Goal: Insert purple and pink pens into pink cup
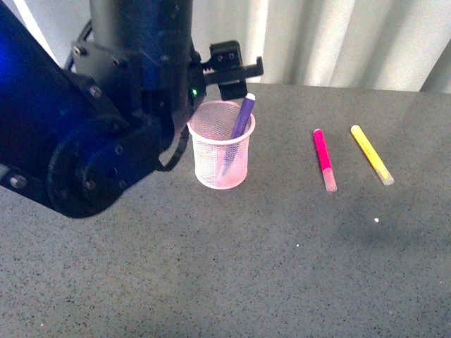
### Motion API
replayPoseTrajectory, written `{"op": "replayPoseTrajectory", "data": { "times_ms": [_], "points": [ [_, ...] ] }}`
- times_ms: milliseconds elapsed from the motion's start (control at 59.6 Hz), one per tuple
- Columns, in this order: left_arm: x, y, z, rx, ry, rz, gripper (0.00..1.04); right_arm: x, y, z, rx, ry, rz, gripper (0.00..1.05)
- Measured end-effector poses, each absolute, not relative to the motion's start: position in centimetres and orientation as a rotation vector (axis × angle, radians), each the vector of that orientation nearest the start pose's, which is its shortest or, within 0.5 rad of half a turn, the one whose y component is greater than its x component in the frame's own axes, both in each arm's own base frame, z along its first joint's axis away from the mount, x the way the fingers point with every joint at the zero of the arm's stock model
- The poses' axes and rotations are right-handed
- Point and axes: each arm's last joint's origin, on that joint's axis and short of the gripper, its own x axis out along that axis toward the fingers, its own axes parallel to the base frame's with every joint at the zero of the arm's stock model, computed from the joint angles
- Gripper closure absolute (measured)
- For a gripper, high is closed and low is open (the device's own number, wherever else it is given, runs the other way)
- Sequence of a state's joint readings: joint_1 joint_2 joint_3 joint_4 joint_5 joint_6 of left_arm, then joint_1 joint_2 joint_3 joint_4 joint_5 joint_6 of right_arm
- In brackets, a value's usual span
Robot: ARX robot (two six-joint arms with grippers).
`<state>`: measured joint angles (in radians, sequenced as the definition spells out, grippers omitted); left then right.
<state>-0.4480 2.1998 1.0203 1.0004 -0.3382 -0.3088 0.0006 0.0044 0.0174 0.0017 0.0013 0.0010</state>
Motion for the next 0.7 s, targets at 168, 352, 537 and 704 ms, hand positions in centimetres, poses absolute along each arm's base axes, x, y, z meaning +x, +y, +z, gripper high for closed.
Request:
{"op": "replayPoseTrajectory", "data": {
  "times_ms": [168,352,537,704],
  "points": [
    [35.3,-14.6,15.2,-0.062,0.317,-0.075,0.06,9.7,0.0,16.9,0.001,-0.015,-0.001,0.07],
    [29.9,-12.4,19.5,0.014,0.423,-0.159,0.07,9.7,0.0,16.9,0.001,-0.015,0.002,0.07],
    [29.1,-11.2,18.0,0.030,0.205,-0.042,0.23,9.7,0.0,16.9,0.001,-0.015,0.000,0.07],
    [25.2,-7.0,18.3,-0.019,0.001,-0.003,0.56,9.7,0.0,16.9,0.001,-0.015,-0.001,0.07]
  ]
}}
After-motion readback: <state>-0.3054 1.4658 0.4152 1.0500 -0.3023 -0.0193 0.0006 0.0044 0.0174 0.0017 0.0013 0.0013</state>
